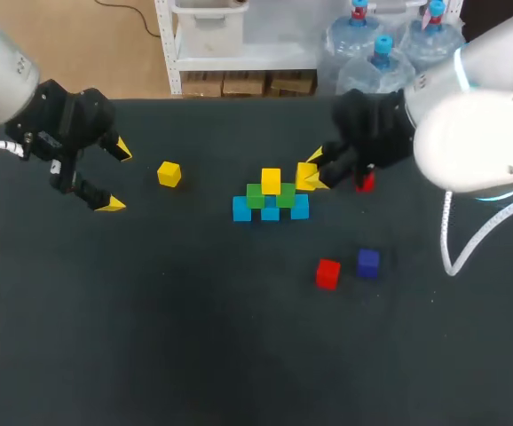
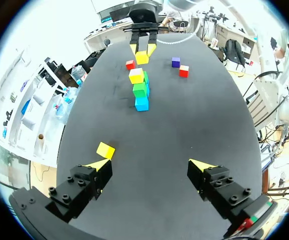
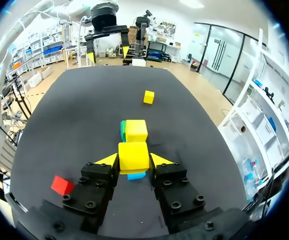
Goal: Place the blue cubes, place green cubes on the blue cubes, place the yellow cubes on the green cubes, then place the red cubes on the yellow cubes, and place purple cube on the red cubes.
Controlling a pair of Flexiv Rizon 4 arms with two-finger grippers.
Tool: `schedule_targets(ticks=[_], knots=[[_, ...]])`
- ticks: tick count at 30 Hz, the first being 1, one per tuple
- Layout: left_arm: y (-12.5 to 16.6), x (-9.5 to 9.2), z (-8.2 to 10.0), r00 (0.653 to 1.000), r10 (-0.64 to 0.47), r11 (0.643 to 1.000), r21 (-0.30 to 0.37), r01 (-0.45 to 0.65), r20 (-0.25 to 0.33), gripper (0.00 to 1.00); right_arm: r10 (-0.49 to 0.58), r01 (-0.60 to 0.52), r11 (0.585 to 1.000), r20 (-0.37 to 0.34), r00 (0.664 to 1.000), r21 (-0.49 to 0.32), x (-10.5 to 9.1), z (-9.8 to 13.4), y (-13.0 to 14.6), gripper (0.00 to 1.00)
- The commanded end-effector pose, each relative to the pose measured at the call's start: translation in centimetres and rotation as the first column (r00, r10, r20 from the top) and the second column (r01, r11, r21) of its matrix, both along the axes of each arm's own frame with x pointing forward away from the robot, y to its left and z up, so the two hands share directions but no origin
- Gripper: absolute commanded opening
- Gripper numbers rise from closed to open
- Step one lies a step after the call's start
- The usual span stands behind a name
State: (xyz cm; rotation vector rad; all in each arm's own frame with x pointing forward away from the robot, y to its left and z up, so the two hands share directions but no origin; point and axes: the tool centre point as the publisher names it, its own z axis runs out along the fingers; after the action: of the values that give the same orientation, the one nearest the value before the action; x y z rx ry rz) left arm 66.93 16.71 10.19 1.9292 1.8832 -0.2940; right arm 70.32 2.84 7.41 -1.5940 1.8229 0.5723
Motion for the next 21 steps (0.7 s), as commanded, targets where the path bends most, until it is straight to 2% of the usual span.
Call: schedule_targets(ticks=[1,8,21], knots=[[0.12,0.0,-0.09,1.0,-0.004,1.0,-0.005,0.004,0.002,1.0,0.018,-0.018,1.0,-0.01,1.0,0.015,0.27,-0.05,-0.36,0.0],[0.12,0.0,-0.09,1.0,-0.004,1.0,-0.005,0.004,0.002,1.0,0.081,-0.082,0.997,-0.015,0.997,-0.009,0.26,0.08,-0.58,0.0],[0.12,0.0,-0.09,1.0,-0.004,1.0,-0.005,0.004,0.002,1.0,0.061,-0.061,0.996,0.0,0.998,-0.062,0.18,0.23,-0.53,0.0]])
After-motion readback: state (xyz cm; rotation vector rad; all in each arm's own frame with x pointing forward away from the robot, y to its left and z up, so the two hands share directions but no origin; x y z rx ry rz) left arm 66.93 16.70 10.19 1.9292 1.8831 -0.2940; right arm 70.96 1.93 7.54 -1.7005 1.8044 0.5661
